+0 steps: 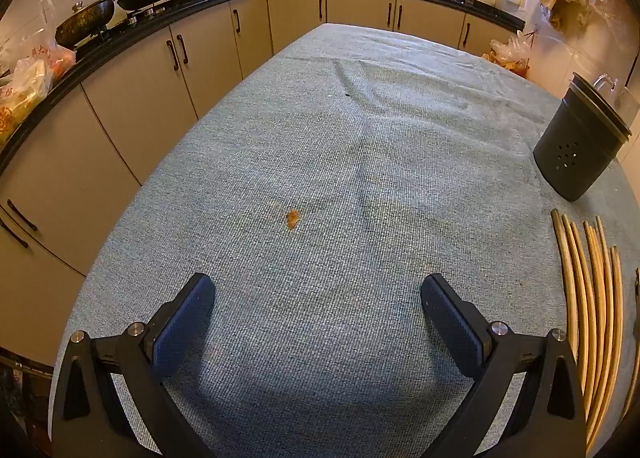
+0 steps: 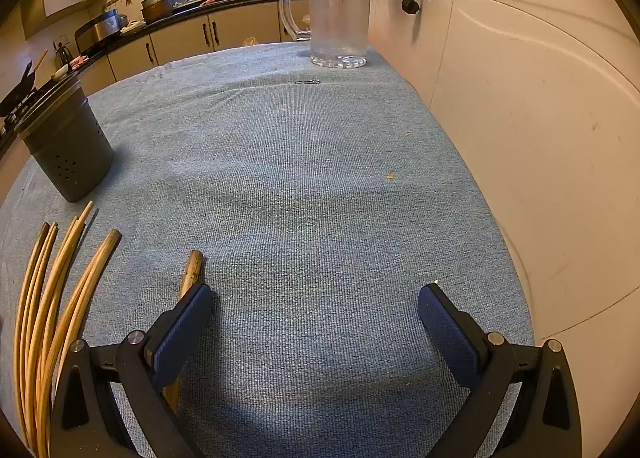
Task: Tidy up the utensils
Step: 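Move both tools over the loose wooden chopsticks beside the holder cup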
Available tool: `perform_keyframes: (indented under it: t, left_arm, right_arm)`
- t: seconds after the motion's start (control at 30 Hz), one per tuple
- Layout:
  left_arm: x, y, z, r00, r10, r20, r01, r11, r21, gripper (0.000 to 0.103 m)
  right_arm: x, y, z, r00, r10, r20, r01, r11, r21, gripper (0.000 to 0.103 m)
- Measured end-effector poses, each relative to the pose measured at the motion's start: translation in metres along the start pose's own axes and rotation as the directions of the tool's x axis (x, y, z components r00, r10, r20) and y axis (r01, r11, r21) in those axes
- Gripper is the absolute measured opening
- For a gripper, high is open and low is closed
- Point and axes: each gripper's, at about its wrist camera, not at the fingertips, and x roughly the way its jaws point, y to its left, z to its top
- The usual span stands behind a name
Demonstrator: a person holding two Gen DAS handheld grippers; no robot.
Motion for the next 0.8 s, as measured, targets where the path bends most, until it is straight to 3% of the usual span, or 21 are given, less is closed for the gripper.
perform_keyframes:
  t: [0.47, 0.6, 0.8]
  left_arm:
    - [-0.008, 0.000, -0.007, 1.000, -0.017, 0.002, 0.017, 0.999, -0.028, 0.103]
    - [-0.039, -0.003, -0.018, 0.997, -0.056, 0.057, 0.058, 0.997, -0.045, 0.103]
    - [-0.101, -0.007, -0.018, 0.982, -0.045, 0.185, 0.051, 0.998, -0.027, 0.103]
  right_arm:
    - [0.000, 0.003, -0.002, 1.000, -0.014, -0.020, 0.014, 1.000, 0.014, 0.103]
    - [-0.008, -0.004, -0.004, 0.999, -0.014, -0.043, 0.015, 1.000, 0.025, 0.103]
    - [-0.057, -0.011, -0.019, 0.998, -0.008, 0.057, 0.003, 0.997, 0.078, 0.103]
